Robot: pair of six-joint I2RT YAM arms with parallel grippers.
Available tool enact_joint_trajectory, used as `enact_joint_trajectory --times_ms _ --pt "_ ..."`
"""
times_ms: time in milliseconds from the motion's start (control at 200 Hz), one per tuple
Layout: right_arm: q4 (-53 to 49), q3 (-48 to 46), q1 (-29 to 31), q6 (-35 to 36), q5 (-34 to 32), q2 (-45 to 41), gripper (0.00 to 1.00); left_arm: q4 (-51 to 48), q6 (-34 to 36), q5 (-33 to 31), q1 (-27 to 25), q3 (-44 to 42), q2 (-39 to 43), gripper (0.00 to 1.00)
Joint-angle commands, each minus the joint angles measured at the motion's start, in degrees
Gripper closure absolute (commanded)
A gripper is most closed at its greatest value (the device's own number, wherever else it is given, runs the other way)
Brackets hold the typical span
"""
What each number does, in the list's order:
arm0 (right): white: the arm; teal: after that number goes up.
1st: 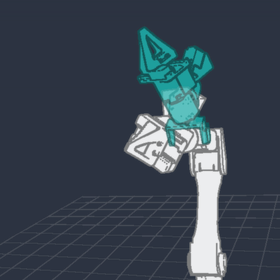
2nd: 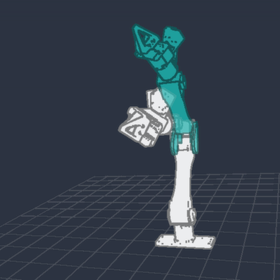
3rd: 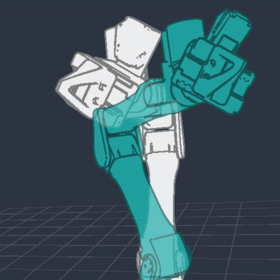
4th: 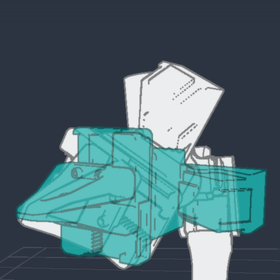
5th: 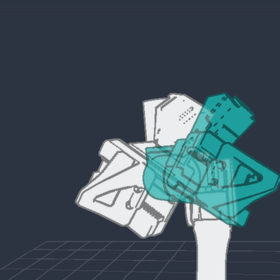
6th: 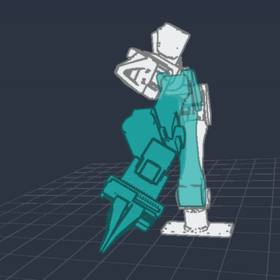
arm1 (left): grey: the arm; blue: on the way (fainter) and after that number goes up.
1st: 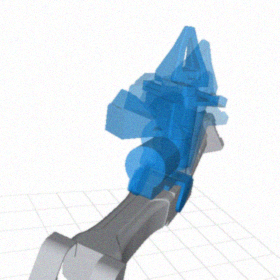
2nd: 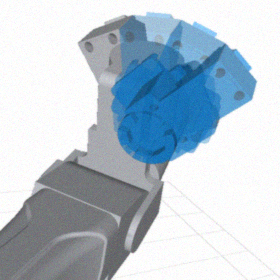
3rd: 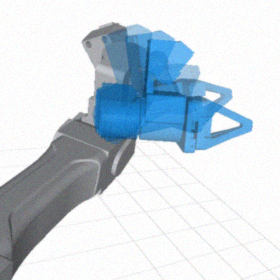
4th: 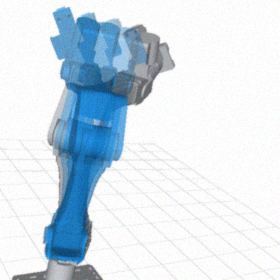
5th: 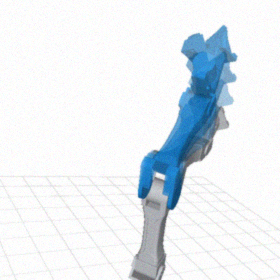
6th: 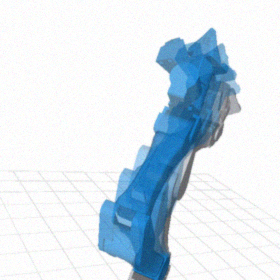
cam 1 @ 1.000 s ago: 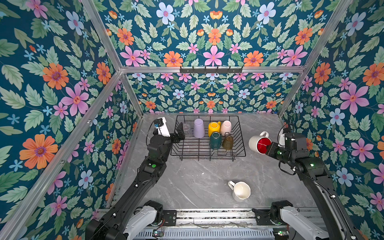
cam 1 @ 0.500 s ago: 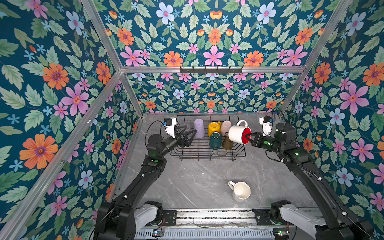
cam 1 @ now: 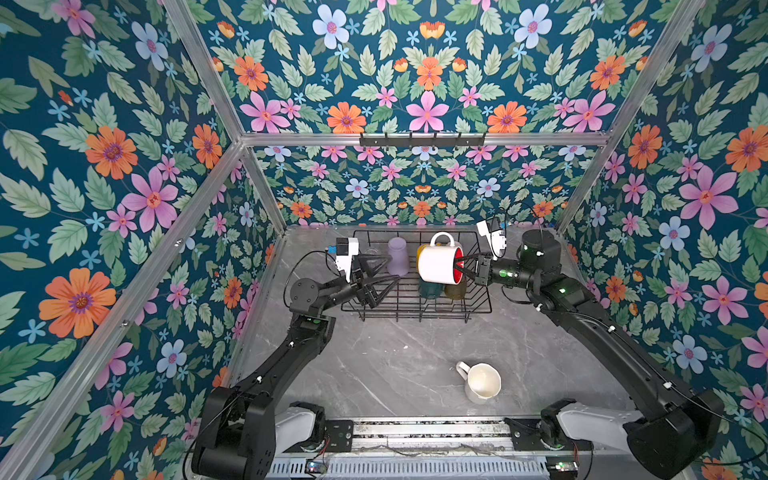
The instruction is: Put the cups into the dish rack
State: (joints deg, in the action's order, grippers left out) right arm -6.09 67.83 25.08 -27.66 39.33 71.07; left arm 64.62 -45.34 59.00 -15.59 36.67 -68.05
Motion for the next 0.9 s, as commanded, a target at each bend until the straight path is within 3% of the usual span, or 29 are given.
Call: enact_joint_trajectory --times_ms 0,165,895 --pt "5.7 1.6 1.5 0.7 2.6 1.7 1.0 6.5 -3.1 3.0 0.0 -0.2 -0.4 0.01" --pt "7.6 3.4 3.7 0.8 3.9 4.3 1.0 10.9 -6.7 4.4 0.1 -0.4 -1.3 0.01" --pt "9.9 8.0 9.8 1.7 9.3 10.4 1.0 8.3 -5.5 5.4 0.0 0.1 0.2 0.01"
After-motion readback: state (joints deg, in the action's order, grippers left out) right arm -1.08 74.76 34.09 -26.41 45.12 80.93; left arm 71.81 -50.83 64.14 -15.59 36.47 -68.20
